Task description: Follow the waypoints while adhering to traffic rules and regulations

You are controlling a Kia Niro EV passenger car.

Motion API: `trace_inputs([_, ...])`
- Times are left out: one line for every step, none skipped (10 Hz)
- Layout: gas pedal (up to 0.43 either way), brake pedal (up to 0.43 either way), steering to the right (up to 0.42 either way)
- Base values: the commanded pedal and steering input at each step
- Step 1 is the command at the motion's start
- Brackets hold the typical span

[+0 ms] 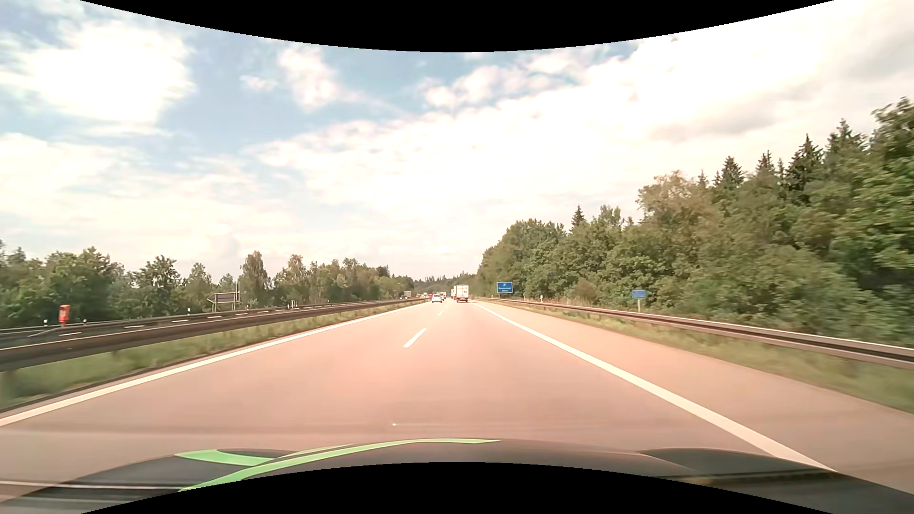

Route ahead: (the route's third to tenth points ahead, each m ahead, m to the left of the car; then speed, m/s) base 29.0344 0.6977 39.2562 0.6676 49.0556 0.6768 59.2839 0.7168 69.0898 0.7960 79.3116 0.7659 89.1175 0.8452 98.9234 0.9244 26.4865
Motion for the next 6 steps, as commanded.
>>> trace_inputs([0.209,0.0,-0.003])
trace_inputs([0.209,0.0,-0.003])
trace_inputs([0.209,0.0,-0.003])
trace_inputs([0.209,0.0,-0.001])
trace_inputs([0.209,0.0,0.002])
trace_inputs([0.209,0.0,0.008])
